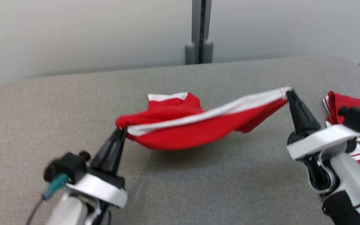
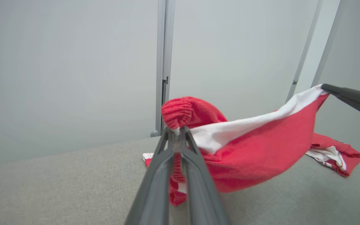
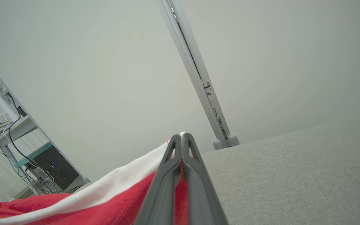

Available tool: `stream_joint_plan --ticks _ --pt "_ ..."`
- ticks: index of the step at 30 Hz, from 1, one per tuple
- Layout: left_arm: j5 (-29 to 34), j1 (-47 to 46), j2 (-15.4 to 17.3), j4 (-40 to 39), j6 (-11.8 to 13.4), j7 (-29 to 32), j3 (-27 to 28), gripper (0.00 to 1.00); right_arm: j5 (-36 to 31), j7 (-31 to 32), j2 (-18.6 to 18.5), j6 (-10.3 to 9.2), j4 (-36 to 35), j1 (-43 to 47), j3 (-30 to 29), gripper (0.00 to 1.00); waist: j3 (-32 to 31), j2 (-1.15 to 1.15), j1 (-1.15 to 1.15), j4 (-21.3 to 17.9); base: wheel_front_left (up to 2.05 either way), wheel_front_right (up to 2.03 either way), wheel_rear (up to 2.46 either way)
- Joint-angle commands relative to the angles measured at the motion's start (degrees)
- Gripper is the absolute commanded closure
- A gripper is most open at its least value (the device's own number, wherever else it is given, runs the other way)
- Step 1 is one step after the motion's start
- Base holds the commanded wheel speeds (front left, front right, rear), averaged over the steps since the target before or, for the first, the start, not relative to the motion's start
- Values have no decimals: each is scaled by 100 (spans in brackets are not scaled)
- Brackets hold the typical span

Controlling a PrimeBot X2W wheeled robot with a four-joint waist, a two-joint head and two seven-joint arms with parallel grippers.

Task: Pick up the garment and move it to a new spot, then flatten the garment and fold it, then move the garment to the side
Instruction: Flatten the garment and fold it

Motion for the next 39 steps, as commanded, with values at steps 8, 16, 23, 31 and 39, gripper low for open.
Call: stream_joint_plan --ticks 8,16,23,31,39 --pt "194 -1342 839 -460 -5 -8 245 100 -394 -25 -83 0 -681 -855 -330 100 -475 0 0 199 0 0 0" --pt "47 -2785 1236 -9 -1 551 178 100 -717 96 -207 0 -403 -1957 -428 100 -39 0 0 298 0 0 0" --pt "195 -4188 1106 826 7 635 -49 100 -1155 60 -90 -1 447 -3292 -515 100 1066 0 0 340 0 0 0" --pt "427 -5763 878 1706 80 80 17 100 -1810 -26 -14 -2 753 -4749 -1061 100 1630 0 0 367 0 0 0" --pt "121 -4652 498 2485 24 -8 -104 100 -1795 -28 165 -2 521 -3226 -1079 100 1342 0 0 315 0 0 0"
